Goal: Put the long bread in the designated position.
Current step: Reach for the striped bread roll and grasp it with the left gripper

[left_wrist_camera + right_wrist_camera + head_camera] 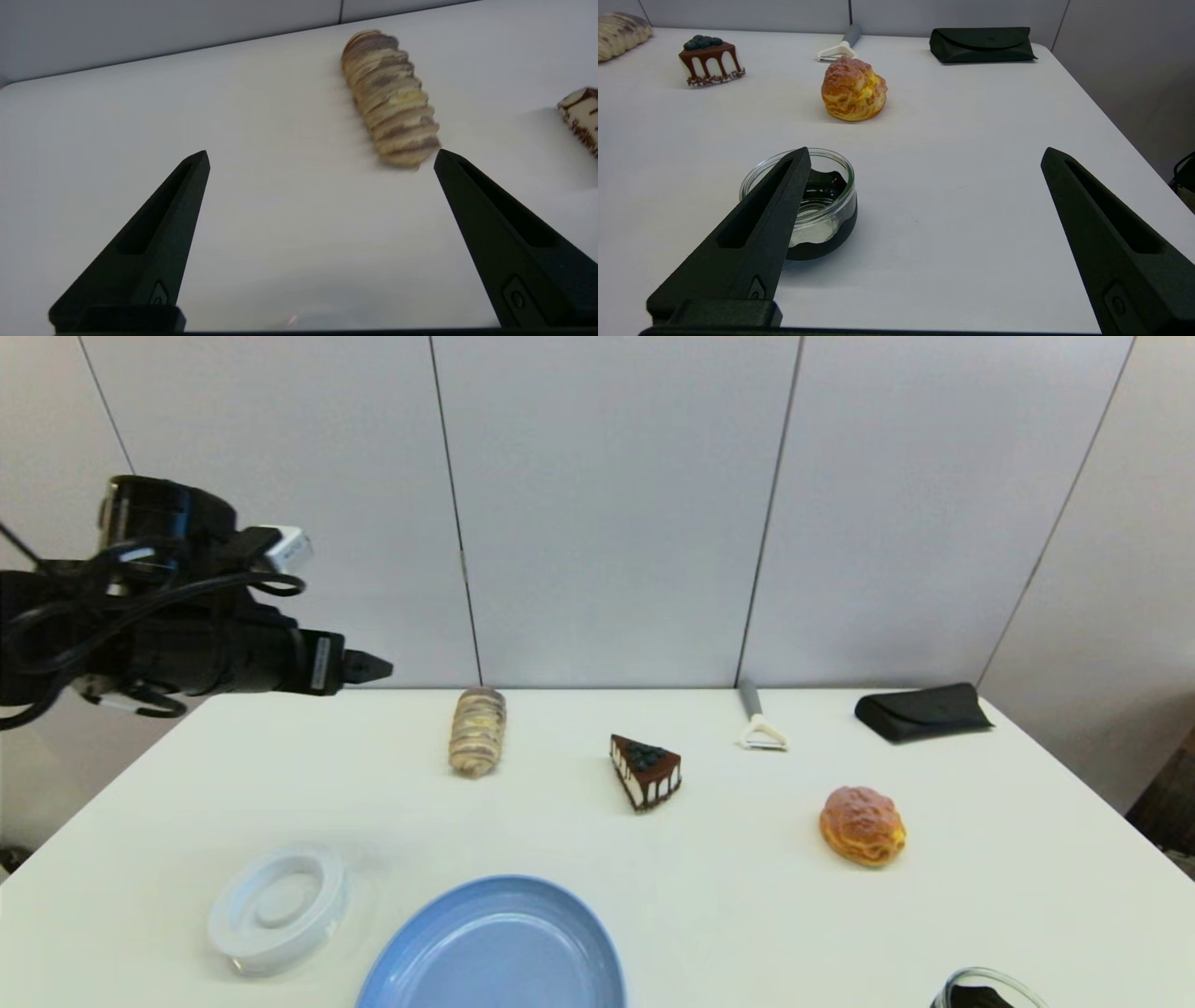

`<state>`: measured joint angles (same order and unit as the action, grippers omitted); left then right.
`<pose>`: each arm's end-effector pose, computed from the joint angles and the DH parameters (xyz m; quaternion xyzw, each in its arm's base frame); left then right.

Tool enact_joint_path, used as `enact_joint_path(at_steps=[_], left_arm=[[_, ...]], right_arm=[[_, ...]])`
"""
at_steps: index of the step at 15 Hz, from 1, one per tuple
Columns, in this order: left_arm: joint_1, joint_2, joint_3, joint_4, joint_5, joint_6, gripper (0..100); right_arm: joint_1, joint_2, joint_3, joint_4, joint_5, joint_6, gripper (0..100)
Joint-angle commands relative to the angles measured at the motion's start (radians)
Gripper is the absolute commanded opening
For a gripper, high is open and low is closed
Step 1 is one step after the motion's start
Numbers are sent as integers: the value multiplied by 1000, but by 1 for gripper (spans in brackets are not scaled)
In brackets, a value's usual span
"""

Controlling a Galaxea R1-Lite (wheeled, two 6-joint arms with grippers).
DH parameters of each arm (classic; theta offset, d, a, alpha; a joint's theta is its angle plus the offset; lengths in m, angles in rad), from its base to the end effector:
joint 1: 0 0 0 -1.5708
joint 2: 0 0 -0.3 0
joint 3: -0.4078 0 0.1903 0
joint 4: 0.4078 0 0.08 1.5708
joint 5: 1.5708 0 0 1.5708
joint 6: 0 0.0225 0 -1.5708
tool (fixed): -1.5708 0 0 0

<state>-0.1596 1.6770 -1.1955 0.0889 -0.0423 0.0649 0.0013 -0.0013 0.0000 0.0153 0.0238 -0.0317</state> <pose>0.3038 -0.0499 0.2290 0.0475 0.2776 -0.1058 0.9537 -0.0229 0.0005 0.0739 -0.0158 0.0068 0.0127 0.9998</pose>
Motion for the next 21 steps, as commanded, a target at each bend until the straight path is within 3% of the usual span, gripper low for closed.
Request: enact_joint_path(at_steps=[1, 15, 18, 21], left_arm=[[-86, 256, -122, -8, 1, -102, 100], [-164, 489, -280, -5, 12, -218, 100], [-164, 506, -295, -3, 81, -218, 100], [-163, 529, -320, -5, 88, -218, 100]], right_arm=[[0, 1, 0, 0, 1, -1, 100], [0, 1, 0, 0, 1, -1, 100], [0, 1, 0, 0, 1, -1, 100], [0, 1, 0, 0, 1, -1, 100]])
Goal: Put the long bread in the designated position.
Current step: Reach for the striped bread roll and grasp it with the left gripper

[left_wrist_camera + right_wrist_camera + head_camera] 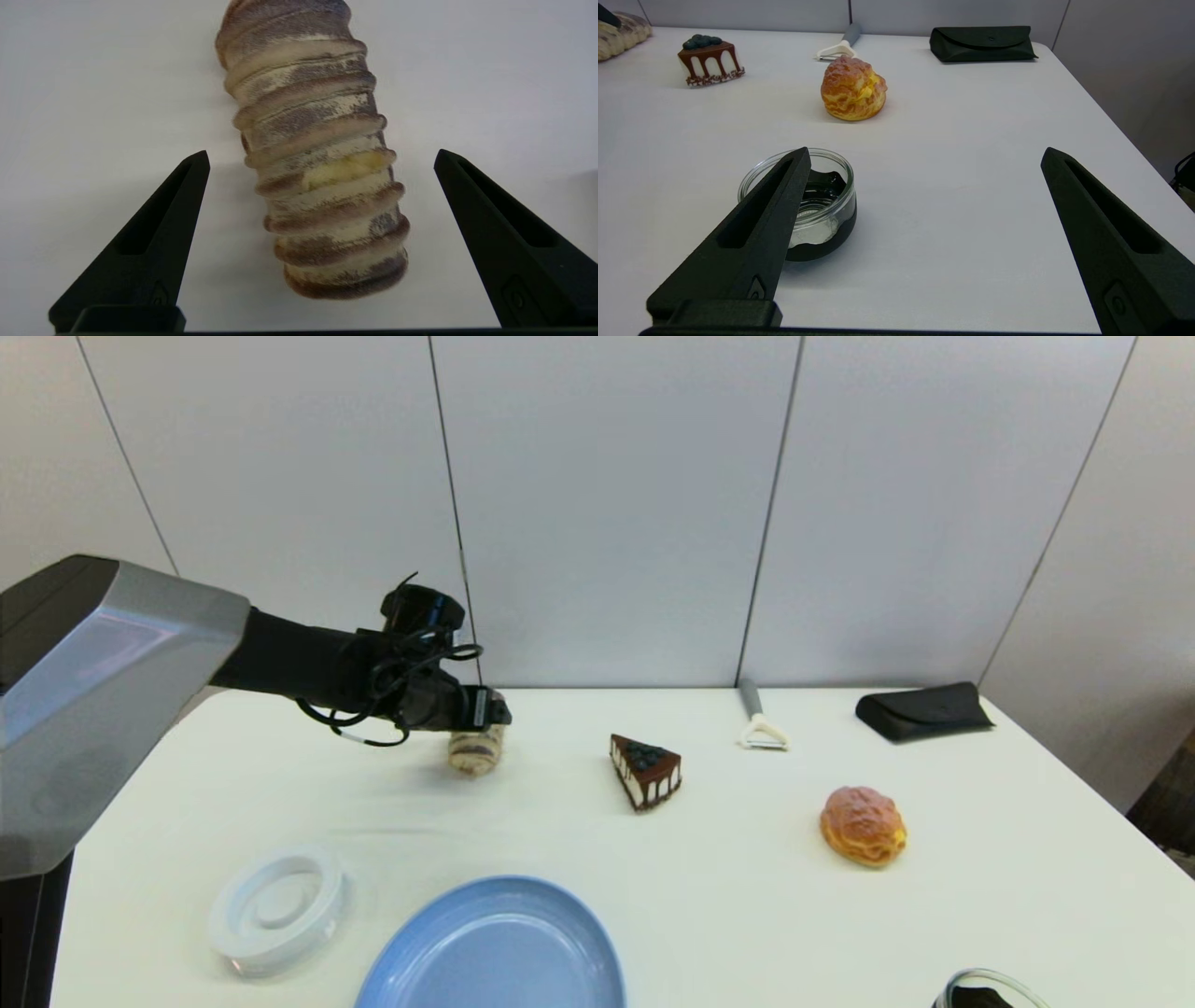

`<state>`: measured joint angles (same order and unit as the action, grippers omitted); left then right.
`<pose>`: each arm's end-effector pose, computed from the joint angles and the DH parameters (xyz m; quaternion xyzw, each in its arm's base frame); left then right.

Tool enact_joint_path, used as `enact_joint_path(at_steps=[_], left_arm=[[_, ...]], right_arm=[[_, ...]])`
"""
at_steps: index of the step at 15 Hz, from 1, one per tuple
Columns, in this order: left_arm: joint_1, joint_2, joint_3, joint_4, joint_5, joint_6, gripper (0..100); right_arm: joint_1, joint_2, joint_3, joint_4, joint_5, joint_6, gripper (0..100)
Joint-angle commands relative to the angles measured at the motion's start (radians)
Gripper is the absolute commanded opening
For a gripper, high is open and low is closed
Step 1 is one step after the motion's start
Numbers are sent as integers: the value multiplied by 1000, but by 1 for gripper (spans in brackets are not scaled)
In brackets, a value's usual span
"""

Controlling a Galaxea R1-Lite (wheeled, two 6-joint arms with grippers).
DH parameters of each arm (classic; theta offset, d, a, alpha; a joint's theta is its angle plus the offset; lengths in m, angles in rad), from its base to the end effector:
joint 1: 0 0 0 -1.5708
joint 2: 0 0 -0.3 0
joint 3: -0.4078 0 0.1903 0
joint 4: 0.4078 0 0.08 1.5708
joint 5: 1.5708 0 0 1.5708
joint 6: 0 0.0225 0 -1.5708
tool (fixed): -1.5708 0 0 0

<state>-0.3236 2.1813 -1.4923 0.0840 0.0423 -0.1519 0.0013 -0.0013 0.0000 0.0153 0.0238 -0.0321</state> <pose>0.4062 -0.1352 0.1214 -0.0012 0.3794 -0.1013 0.9196 -0.0229 0.0005 0.0739 -0.0160 0.0068 0.0127 0.9998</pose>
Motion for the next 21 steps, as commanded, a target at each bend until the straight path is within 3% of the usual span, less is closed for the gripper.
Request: enact_joint_path(at_steps=[1, 15, 16, 21], left_arm=[[0, 31, -31, 0, 2, -1, 100], [0, 87, -59, 2, 13, 3, 100], [-2, 89, -60, 2, 13, 2, 0], [-2, 89, -65, 2, 14, 3, 0]], right_arm=[[0, 1, 0, 0, 1, 0, 100], [0, 1, 0, 0, 1, 0, 100], [0, 1, 0, 0, 1, 0, 100], [0, 1, 0, 0, 1, 0, 100]])
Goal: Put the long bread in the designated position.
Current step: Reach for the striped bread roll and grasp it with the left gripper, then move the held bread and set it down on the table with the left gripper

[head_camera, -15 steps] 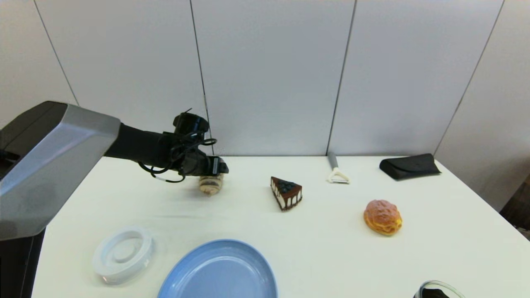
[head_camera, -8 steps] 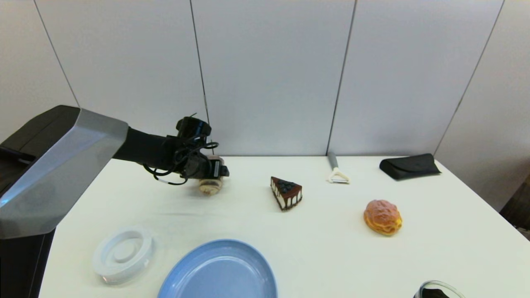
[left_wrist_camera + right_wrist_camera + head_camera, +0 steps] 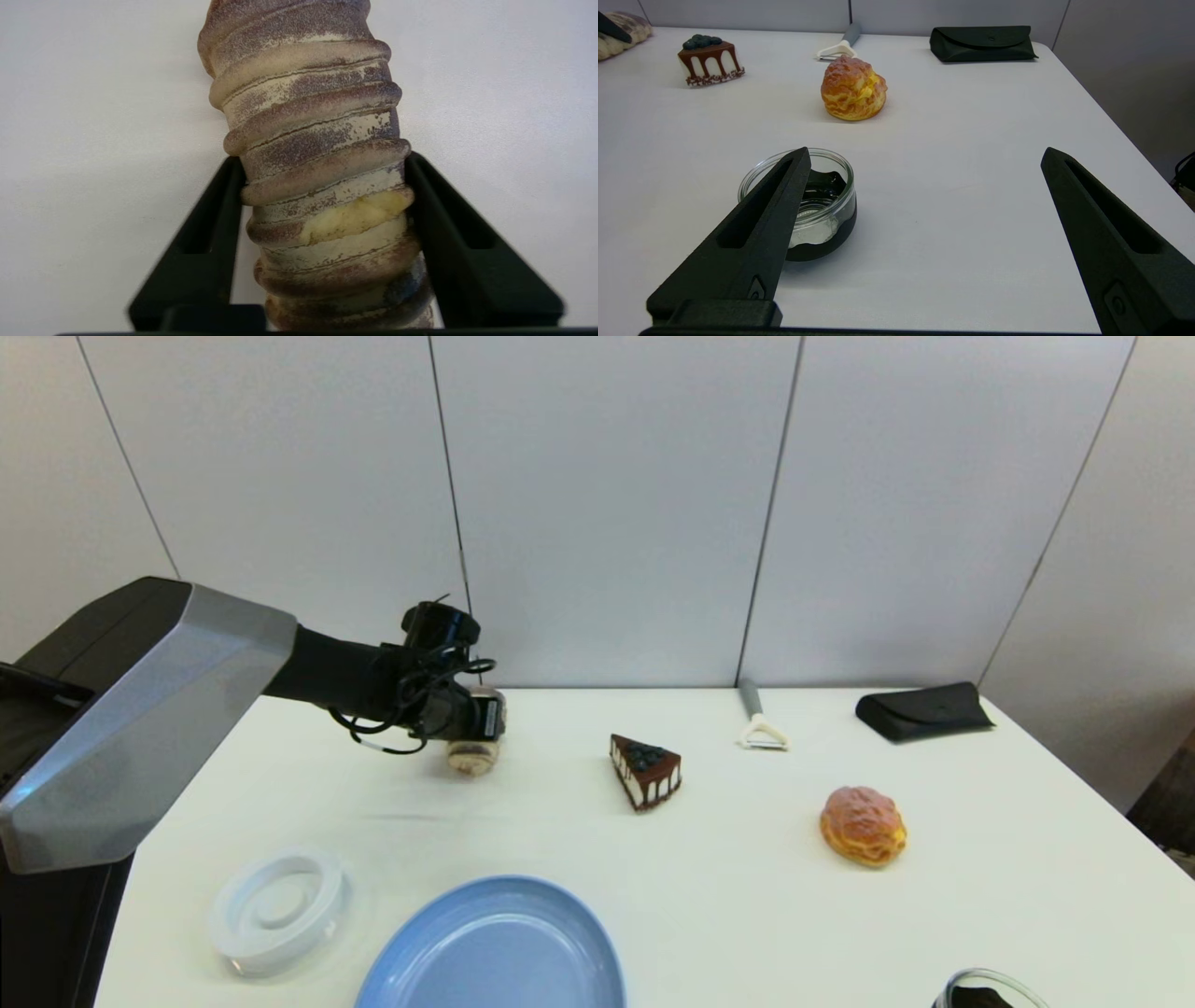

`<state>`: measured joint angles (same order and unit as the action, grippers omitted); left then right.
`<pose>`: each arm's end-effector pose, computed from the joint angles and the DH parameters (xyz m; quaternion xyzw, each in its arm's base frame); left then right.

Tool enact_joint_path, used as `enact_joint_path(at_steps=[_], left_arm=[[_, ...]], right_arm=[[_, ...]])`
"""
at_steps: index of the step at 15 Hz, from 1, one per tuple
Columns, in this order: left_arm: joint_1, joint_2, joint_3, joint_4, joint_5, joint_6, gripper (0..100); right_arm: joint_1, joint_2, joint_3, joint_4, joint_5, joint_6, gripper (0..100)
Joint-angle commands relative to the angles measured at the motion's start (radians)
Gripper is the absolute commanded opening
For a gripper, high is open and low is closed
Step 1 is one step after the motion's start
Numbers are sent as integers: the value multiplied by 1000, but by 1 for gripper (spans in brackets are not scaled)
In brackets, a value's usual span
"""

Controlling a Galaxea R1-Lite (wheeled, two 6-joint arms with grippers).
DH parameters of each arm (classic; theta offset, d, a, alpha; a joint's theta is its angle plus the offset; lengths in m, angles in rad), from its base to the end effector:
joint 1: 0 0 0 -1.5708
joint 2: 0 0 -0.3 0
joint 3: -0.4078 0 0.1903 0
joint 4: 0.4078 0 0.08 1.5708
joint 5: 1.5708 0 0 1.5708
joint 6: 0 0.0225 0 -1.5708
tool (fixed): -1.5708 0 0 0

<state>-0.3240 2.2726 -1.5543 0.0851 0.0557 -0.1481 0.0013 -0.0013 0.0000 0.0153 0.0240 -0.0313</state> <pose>0.4232 -0.1408 0.0972 0.0061 0.3920 -0.0944 0.9151 -0.0229 0.0005 0.0739 -0.0156 0.0068 0.0128 0.9998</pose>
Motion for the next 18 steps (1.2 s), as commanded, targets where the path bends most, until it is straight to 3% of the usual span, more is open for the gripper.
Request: enact_joint_path(at_steps=[1, 8, 13, 18], left_arm=[[0, -2, -6, 1, 1, -1, 0], [-6, -21, -29, 8, -2, 15, 0], [-18, -56, -99, 33, -17, 148, 0], [-104, -82, -182, 53, -139, 257, 0]], right_arm=[[0, 1, 0, 0, 1, -1, 100], [0, 1, 0, 0, 1, -1, 100], [0, 1, 0, 0, 1, -1, 100], [0, 1, 0, 0, 1, -1, 100]])
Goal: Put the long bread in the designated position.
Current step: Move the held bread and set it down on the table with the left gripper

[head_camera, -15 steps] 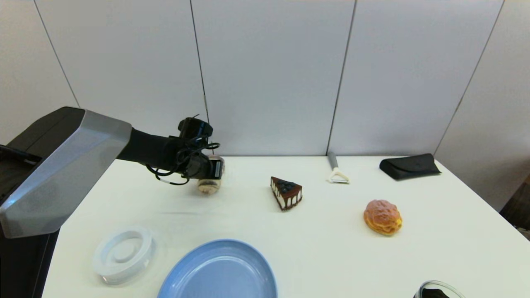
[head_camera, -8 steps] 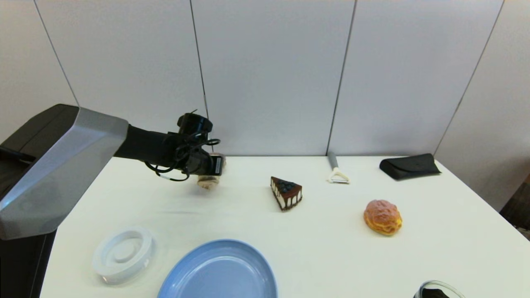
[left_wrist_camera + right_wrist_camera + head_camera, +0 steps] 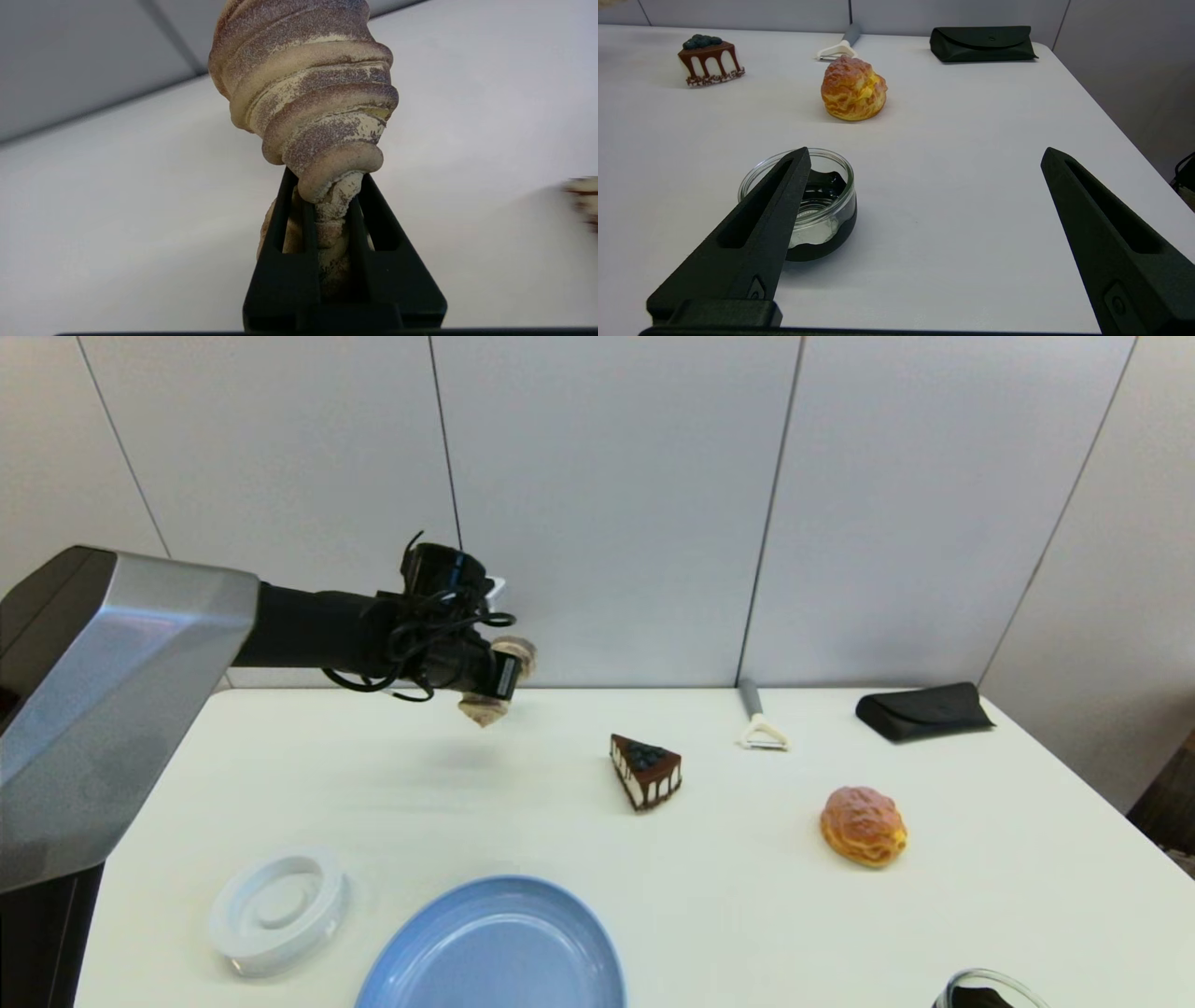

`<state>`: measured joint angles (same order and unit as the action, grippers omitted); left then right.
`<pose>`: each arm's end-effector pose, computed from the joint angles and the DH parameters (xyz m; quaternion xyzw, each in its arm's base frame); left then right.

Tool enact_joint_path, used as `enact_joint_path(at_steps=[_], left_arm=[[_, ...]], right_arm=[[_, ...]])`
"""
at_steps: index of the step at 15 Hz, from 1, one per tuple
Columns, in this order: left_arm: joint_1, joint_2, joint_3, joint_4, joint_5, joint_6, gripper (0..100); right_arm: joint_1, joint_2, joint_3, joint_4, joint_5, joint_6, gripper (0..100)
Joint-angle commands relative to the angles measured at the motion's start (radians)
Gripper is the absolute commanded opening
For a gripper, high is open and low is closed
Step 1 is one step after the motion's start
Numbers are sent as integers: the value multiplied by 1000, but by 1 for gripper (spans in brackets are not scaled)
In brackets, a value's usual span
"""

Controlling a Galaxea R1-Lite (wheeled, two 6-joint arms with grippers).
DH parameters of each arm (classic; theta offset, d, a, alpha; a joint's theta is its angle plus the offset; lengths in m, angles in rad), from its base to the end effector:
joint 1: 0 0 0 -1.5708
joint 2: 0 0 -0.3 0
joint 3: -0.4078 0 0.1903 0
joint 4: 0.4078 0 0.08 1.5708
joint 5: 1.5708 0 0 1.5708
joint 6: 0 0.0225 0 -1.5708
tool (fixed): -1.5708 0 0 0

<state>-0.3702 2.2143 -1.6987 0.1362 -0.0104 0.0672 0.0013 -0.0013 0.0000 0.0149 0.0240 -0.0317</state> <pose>0.4201 -0.1633 0.1573 0.0885 0.3088 -0.1897 0.9278 -0.0229 0.0005 0.0739 -0.0158 0.0066 0.0128 0.9998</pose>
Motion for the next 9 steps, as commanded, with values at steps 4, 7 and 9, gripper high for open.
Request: enact_joint_path(at_steps=[4, 7, 9], left_arm=[[-182, -27, -81, 0, -145, 88, 0], [-276, -8, -153, 3, -177, 105, 0], [-332, -5, -188, 3, -198, 120, 0]], right_arm=[[0, 1, 0, 0, 1, -1, 100], [0, 1, 0, 0, 1, -1, 100], [0, 1, 0, 0, 1, -1, 100]])
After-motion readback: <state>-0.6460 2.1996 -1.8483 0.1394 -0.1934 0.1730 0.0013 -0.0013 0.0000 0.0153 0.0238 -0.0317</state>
